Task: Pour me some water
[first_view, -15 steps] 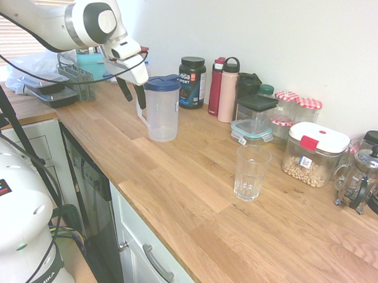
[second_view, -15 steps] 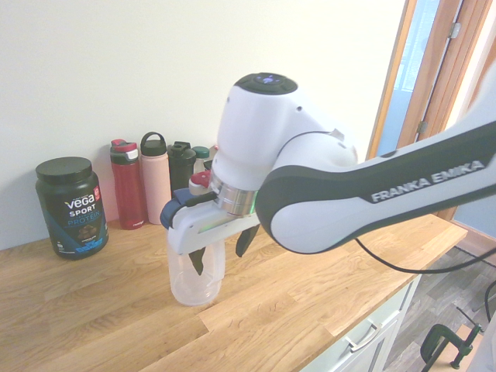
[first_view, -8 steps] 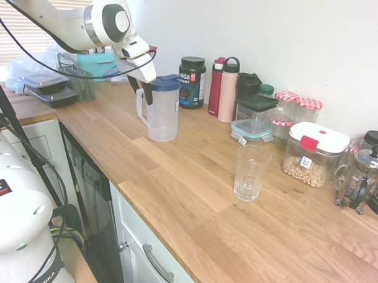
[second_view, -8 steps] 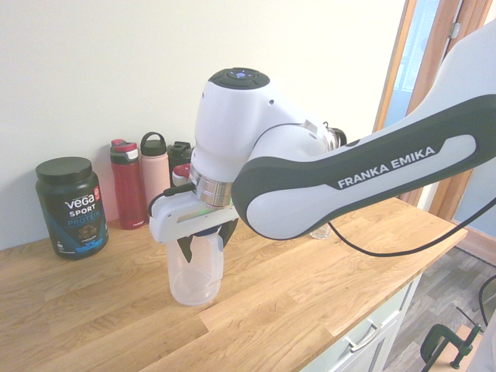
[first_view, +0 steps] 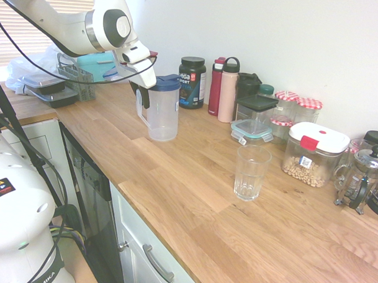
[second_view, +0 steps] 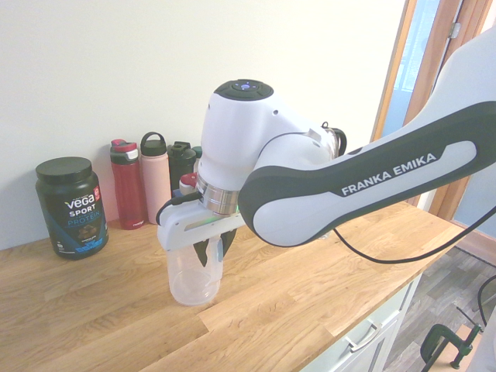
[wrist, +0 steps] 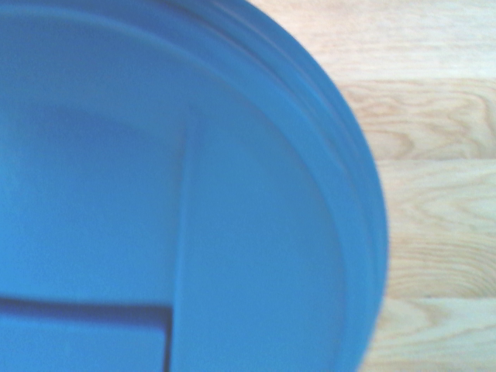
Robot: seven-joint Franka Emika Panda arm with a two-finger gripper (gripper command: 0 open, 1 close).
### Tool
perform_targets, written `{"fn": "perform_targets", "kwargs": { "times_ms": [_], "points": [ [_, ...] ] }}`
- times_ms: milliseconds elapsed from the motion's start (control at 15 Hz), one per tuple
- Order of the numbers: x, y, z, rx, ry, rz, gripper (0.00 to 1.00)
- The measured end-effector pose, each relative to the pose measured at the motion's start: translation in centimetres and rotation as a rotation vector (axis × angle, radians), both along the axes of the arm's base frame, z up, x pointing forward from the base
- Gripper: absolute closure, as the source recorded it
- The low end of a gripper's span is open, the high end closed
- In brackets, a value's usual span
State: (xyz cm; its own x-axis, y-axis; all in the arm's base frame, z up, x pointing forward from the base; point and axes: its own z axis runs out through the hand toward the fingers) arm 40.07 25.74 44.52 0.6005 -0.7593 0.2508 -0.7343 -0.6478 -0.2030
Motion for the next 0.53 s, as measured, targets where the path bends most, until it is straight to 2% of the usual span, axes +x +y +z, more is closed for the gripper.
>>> {"fn": "perform_targets", "kwargs": {
  "times_ms": [533],
  "points": [
    [-1.1,-0.1,0.0,0.003,-0.005,0.000,1.00]
  ]
}}
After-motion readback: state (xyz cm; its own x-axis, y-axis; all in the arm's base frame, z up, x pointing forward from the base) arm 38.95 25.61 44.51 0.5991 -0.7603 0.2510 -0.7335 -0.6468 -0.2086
